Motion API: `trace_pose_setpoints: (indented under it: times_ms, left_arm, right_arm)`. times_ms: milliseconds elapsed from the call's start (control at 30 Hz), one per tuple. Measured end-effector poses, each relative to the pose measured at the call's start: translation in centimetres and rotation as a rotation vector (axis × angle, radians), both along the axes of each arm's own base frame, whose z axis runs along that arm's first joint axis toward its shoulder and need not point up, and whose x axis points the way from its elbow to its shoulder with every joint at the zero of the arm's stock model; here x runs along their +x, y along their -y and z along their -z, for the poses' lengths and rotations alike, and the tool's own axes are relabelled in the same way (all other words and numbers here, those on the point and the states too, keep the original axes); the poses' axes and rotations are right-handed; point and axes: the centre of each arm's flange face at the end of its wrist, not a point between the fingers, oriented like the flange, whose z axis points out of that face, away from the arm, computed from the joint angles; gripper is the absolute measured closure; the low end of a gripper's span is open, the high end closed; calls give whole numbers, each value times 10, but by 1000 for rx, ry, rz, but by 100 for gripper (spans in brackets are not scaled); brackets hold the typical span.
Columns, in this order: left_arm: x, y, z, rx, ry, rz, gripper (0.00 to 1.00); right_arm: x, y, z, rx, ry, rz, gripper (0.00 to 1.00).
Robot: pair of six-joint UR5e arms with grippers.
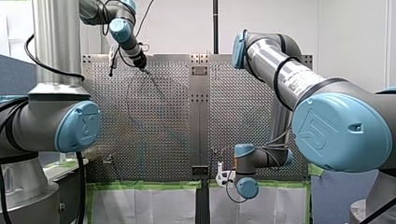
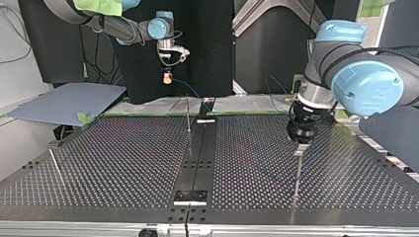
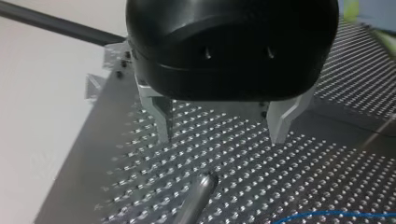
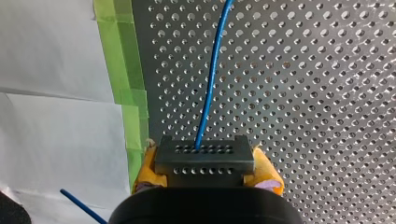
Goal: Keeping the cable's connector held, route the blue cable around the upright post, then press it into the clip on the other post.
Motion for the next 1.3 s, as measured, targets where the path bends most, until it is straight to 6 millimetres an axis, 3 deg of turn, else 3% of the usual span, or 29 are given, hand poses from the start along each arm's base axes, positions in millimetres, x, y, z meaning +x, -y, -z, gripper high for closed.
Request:
trace_pose_setpoints:
  times_ms: [267,700,1300]
  left_arm:
    - [11,27,4,82,13,36,0]
    - [30,42,17,136,70,42,0]
    - [65,84,61,160,119,53,0]
  right_arm:
    - [0,-1,0,5,1,-6,100]
    - [0,-1,1,8,3,-5,100]
    - [2,-2,1,6,8,-13,100]
